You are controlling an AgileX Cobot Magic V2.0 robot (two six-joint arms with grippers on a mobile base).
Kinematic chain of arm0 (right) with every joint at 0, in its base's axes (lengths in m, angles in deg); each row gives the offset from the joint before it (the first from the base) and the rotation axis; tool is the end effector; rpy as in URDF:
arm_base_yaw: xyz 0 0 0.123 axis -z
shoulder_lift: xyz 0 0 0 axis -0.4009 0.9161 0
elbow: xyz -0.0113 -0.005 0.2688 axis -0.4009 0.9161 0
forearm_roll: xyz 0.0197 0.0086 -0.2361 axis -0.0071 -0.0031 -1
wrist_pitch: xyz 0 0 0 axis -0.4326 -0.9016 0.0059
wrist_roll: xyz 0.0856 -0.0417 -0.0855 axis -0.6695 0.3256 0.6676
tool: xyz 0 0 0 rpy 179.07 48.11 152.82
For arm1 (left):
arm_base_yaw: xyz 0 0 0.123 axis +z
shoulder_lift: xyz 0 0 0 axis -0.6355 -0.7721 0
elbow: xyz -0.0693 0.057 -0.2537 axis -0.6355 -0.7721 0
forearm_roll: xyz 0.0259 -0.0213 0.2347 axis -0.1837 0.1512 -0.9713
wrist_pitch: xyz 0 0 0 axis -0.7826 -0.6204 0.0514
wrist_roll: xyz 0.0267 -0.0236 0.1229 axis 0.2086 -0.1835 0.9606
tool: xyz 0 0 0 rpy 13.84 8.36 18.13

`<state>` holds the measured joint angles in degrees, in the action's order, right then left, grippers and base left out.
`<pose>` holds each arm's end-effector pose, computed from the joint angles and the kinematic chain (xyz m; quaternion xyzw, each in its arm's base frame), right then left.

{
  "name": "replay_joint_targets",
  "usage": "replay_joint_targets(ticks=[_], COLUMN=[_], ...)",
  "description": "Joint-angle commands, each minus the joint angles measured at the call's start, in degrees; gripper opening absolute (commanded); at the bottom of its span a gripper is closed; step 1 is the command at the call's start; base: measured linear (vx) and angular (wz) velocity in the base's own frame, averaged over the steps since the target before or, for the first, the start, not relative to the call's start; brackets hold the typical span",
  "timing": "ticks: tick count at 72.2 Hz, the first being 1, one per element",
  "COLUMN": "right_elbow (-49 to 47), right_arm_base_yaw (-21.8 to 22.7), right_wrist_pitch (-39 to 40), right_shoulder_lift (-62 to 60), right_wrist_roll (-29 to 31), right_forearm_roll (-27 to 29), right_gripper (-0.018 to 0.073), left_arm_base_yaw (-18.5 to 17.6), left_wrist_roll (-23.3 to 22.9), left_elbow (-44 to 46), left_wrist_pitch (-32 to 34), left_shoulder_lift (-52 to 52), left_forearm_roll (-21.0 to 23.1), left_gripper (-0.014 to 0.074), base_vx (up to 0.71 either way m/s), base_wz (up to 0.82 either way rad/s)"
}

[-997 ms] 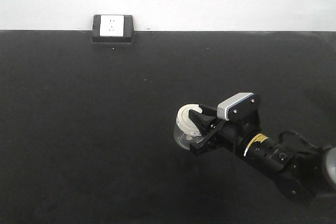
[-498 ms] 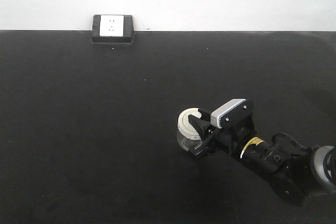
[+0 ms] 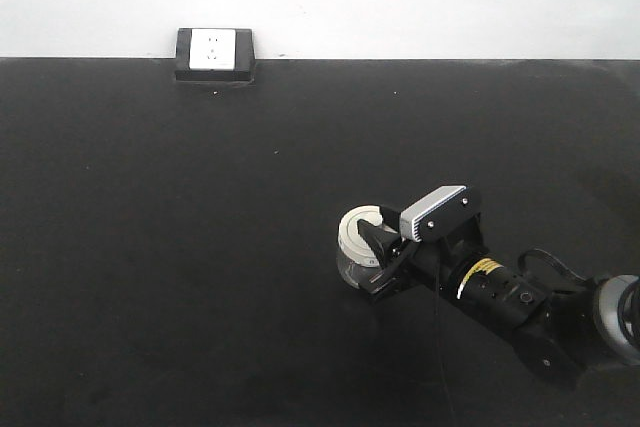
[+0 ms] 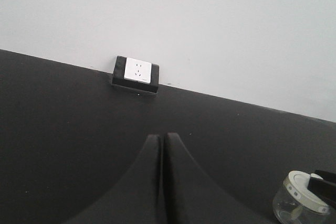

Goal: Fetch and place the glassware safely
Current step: 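Lower the jar onto the black benchtop with the right gripper, then open the right gripper and withdraw it from the jar lid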

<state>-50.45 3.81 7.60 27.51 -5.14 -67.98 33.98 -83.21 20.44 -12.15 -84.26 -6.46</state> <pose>0.3133 0.1490 0.1303 -0.2438 0.7407 0.1874 0.5973 0.0911 -0.0122 0.2556 -0.0814 0.7152 -0.1618 0.6751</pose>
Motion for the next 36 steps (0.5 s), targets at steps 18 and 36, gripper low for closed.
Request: replay_joint_targets(ticks=[18,36], right_elbow=[-0.7,-0.7], right_arm_base_yaw=[0.2,0.2], right_wrist_pitch=[-5.4,-27.9], right_shoulder_lift=[-14.5,-33.1], right_wrist_roll=[-6.9,-7.8], right_forearm_roll=[0.2,0.3], right_gripper=[0.0499,0.0499], left_arm_base_yaw=[0.0,0.0], left_wrist_roll=[-0.5,-0.5], left_elbow=[1.4,1.4], left_wrist_pitch=[4.4,4.4], left_shoulder_lift=[-0.5,-0.5], left_forearm_roll=[0.6,0.6], left_gripper=[-0.0007,-0.0007], base_vx=[0.00,0.00], base_wz=[0.00,0.00])
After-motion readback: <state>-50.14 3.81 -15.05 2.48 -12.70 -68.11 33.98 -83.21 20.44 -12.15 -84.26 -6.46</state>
